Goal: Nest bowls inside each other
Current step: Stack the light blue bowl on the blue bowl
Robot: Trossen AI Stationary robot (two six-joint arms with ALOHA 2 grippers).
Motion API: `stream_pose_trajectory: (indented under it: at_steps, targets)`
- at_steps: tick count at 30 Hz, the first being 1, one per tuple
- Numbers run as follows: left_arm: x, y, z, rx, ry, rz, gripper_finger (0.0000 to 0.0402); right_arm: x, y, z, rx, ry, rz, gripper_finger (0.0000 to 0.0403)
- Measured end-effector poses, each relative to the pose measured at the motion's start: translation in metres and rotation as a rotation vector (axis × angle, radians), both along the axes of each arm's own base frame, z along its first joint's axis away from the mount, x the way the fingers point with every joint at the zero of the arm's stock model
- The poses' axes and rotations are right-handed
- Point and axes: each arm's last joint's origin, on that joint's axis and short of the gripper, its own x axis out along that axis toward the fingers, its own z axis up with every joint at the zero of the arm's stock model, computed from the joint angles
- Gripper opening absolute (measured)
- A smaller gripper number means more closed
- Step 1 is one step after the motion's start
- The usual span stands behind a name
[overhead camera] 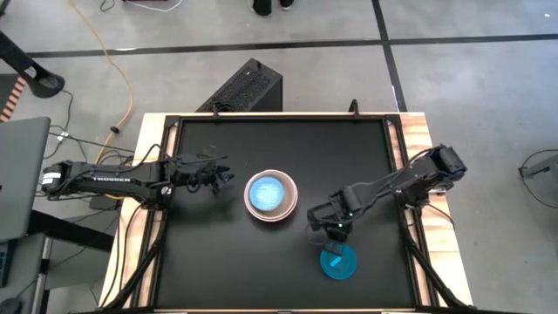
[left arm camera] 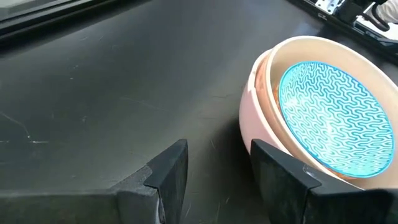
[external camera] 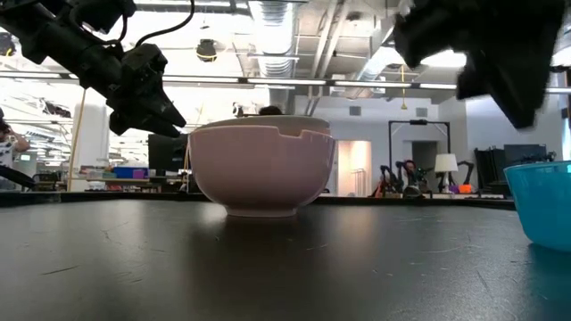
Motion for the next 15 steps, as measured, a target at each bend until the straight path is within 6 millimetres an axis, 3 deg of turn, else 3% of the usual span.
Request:
stream_pose_trajectory:
  at_steps: [9,15]
  targets:
    - [0.0,0.0,0.0,0.002,-0.001,0.017,0.0164,-0.019,0.013,-0.044,-0.029,0.012,0.038,0.0112]
    - [0.0,0.001,0.0,-0.001,-0.002,0.035,0.0164,-0.015,0.02,-0.06,-0.055,0.014,0.074,0.0112]
